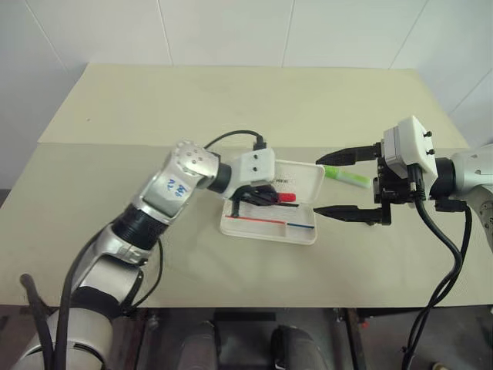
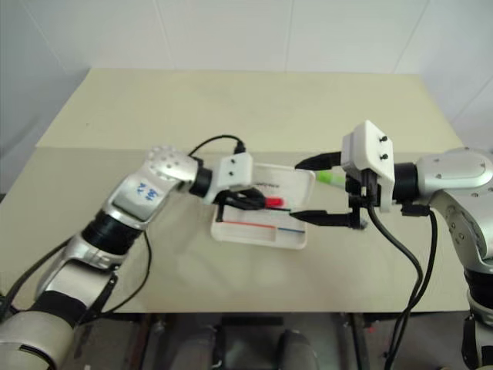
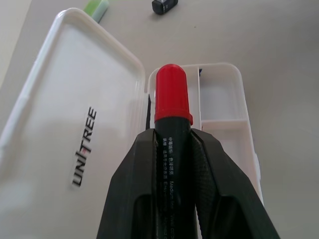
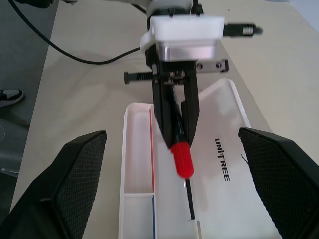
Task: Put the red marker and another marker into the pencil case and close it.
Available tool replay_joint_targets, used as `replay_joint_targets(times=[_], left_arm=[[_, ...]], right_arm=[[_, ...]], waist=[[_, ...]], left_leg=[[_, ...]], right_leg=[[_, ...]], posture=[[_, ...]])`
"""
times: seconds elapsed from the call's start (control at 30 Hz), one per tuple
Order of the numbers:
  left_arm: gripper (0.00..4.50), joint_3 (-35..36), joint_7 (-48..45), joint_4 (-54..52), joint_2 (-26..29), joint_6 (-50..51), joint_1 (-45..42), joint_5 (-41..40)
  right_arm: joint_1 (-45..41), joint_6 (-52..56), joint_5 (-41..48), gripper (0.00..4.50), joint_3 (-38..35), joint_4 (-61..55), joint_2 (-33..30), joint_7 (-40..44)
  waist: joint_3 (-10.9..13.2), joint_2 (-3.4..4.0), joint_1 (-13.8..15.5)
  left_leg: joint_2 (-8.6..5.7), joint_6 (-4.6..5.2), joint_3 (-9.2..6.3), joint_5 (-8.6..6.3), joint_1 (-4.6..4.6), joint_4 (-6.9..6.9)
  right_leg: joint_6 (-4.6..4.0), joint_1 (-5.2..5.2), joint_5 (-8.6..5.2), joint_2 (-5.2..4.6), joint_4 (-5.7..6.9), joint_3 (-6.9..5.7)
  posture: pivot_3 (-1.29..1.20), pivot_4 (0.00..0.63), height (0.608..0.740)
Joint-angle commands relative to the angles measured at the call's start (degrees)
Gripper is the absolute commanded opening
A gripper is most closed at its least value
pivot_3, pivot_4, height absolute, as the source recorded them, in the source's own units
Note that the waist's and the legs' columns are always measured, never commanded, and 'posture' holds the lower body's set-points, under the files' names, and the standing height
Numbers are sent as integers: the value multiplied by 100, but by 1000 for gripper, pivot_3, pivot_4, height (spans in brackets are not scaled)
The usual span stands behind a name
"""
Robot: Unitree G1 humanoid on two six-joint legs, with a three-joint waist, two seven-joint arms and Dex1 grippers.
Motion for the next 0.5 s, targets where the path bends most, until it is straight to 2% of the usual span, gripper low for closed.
replay_joint_targets(times=[0.03,0.5], left_arm=[[598,-55,98,48,-210,-58,-54,166],[598,-119,282,566,-566,-477,17,662]], right_arm=[[-20,-79,49,4500,-104,-57,-26,-29],[-21,-79,68,4500,-100,-50,-19,-63]], waist=[[0,0,1],[0,0,2]], left_leg=[[0,0,0,0,0,0],[0,1,-1,0,0,7]], right_leg=[[0,0,0,0,0,0],[1,0,0,0,5,0]], posture=[[0,150,740],[0,150,740]])
